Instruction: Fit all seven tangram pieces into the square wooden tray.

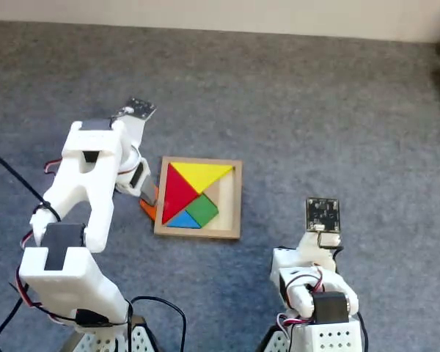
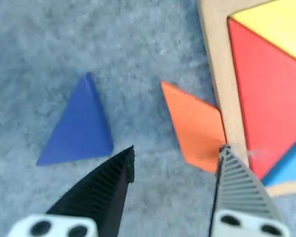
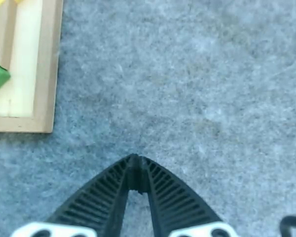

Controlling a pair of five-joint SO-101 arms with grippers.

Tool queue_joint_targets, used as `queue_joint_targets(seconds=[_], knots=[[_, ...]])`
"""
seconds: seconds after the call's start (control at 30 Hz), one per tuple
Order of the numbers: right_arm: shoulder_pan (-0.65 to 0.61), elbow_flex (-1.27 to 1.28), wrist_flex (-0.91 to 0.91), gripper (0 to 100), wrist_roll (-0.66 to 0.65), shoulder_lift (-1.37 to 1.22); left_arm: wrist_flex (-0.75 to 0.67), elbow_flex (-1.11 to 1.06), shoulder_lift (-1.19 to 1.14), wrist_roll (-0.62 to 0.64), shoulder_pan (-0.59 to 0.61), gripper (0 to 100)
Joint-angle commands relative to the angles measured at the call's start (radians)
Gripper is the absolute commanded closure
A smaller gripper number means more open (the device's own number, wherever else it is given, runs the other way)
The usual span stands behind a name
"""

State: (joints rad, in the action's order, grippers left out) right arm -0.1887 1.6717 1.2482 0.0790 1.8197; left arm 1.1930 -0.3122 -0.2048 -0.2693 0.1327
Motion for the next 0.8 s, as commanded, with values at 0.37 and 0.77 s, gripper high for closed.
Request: queue_joint_targets(seconds=[0.37, 0.77], knots=[[-0.010, 0.131, 0.004, 99.4, 0.006, 0.016, -0.087, -0.048, 0.004, 0.011, 0.021, 74], [-0.010, 0.131, 0.004, 99.4, 0.006, 0.016, -0.077, -0.010, 0.018, 0.012, 0.065, 74]])
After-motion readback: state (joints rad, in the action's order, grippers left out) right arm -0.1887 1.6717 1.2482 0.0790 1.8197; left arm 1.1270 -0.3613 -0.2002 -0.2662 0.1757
